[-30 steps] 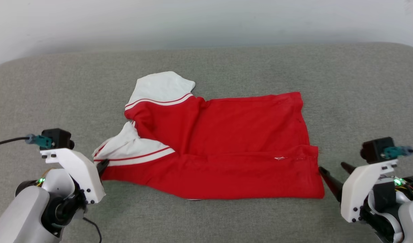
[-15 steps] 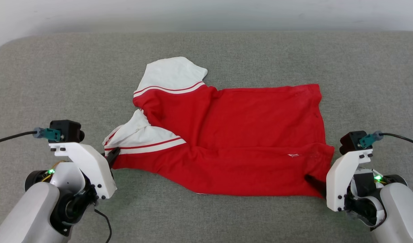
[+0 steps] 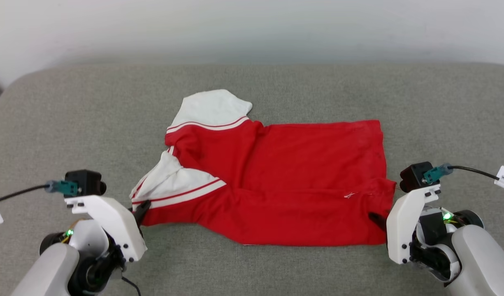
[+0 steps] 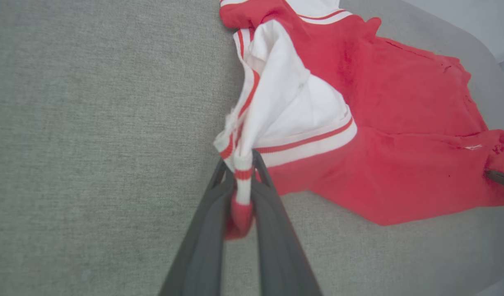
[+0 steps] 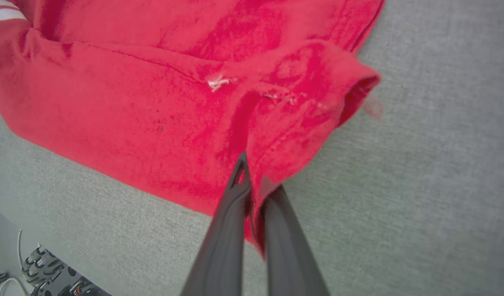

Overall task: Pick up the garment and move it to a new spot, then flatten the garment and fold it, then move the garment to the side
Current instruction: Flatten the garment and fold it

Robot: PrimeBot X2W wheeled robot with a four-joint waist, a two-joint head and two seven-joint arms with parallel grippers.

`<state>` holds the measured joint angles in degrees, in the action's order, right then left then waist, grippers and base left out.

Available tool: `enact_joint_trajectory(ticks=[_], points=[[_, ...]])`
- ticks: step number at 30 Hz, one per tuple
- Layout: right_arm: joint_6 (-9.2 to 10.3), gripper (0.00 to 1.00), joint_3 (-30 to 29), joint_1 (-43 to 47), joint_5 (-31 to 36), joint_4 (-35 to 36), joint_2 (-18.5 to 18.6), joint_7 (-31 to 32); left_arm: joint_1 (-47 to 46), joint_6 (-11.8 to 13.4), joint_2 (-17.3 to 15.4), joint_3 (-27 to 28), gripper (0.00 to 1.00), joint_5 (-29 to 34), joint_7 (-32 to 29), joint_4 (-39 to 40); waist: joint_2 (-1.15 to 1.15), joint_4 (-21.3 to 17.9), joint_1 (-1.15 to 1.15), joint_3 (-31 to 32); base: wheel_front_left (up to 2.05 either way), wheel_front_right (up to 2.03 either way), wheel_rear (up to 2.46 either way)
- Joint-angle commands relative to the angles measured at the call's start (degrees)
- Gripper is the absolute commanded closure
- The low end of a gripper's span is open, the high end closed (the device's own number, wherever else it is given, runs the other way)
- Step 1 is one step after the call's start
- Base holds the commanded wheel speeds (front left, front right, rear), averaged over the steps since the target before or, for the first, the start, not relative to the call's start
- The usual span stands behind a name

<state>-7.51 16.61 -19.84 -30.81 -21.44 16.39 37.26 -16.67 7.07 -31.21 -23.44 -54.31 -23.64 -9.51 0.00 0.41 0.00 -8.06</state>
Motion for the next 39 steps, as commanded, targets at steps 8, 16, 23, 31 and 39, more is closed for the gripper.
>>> enact_joint_trajectory(ticks=[8,16,23,31,39], points=[[0.04,1.00,1.44,5.67,-1.50,4.23,1.51,-0.64,8.67,1.98,-0.52,1.03,1.00,-0.90,3.22,2.53,0.00,-0.26,0.00,8.65,0.00,0.00,0.00],[0.04,1.00,-1.16,11.77,-1.78,8.40,2.01,1.43,16.07,4.92,-2.53,1.79,1.00,-2.07,2.23,7.53,0.00,0.08,0.00,10.76,0.00,0.00,0.00],[0.04,0.00,-3.32,16.46,-1.48,6.51,0.01,-0.18,19.20,5.43,-0.74,1.63,0.15,-4.32,2.27,5.22,0.00,-0.35,0.00,10.31,0.00,0.00,0.00],[0.04,0.00,-4.66,17.85,0.82,7.44,-0.81,-14.82,16.50,4.27,0.89,2.75,0.00,-2.94,7.06,2.03,0.00,-1.03,0.00,10.26,0.00,0.00,0.00],[0.04,0.00,-10.55,17.75,8.72,12.89,-3.19,-30.35,10.08,4.67,1.67,3.91,0.00,3.43,16.64,2.88,0.00,-3.24,0.00,9.63,0.00,0.00,0.00]])
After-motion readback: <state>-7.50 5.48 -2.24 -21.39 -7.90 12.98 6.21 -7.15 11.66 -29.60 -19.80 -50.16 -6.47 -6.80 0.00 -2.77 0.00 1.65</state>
